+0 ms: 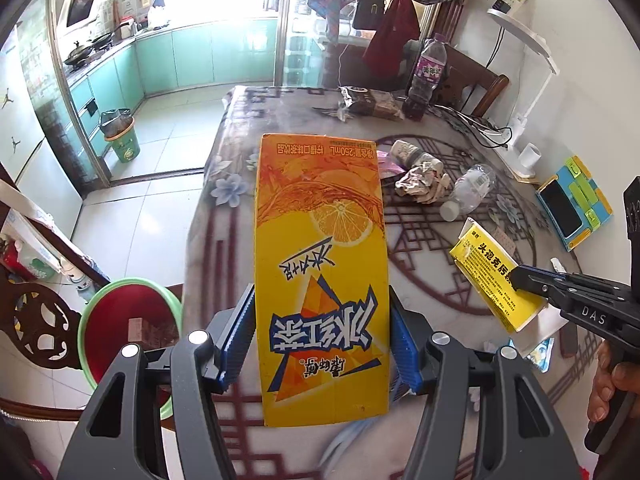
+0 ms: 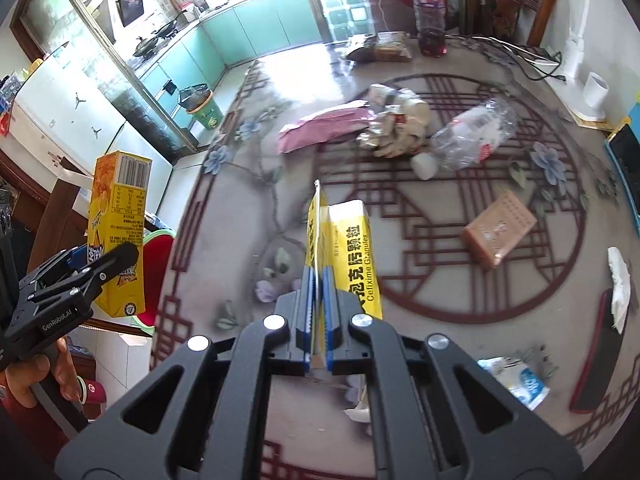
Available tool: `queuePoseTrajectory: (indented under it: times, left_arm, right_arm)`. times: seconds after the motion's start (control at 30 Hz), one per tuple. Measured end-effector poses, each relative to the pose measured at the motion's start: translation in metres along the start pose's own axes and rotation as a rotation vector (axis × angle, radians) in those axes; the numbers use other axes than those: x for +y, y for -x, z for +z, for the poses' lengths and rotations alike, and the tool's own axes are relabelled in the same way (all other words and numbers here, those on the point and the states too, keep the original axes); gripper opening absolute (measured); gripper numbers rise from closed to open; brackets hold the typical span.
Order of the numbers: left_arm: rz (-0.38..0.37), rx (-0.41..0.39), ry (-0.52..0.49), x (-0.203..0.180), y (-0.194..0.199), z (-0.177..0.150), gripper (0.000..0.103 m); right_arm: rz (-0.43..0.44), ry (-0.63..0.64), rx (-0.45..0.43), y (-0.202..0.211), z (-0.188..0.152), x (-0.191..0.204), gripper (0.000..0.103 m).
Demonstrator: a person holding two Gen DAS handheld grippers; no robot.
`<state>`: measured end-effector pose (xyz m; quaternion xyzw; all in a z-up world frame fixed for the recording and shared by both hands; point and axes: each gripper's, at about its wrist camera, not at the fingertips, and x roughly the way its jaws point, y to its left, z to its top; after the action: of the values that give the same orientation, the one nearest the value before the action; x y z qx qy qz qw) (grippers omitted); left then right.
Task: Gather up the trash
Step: 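Carry the iced tea carton and yellow packet over the red bucket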
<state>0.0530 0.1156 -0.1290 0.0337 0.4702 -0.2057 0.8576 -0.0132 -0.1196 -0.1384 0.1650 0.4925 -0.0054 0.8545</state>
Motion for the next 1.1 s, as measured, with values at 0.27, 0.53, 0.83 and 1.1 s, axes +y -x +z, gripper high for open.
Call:
queuePoseTrajectory:
  times: [0.27,0.53,0.83,1.1]
  left_arm:
    - [0.008,-0.012,0.014,0.050,0.012,-0.005,0.057]
    - [0.017,-0.011,0.057,0.096,0.017,-0.015,0.057]
    - [0.027,-0.018,0.100,0.136,0.022,-0.021,0.057]
    - [0.054,-0.019,0.137,0.166,0.025,-0.025,0.058]
  right_arm:
    - [0.020,0.019,-0.007,-0.011,-0.002,0.054,0.005]
    - [0.041,0.066,-0.007,-0.020,0.000,0.105,0.005]
    - [0.082,0.134,0.001,-0.032,0.004,0.160,0.005]
    - [0.147,0.189,0.000,-0.041,0.009,0.207,0.005]
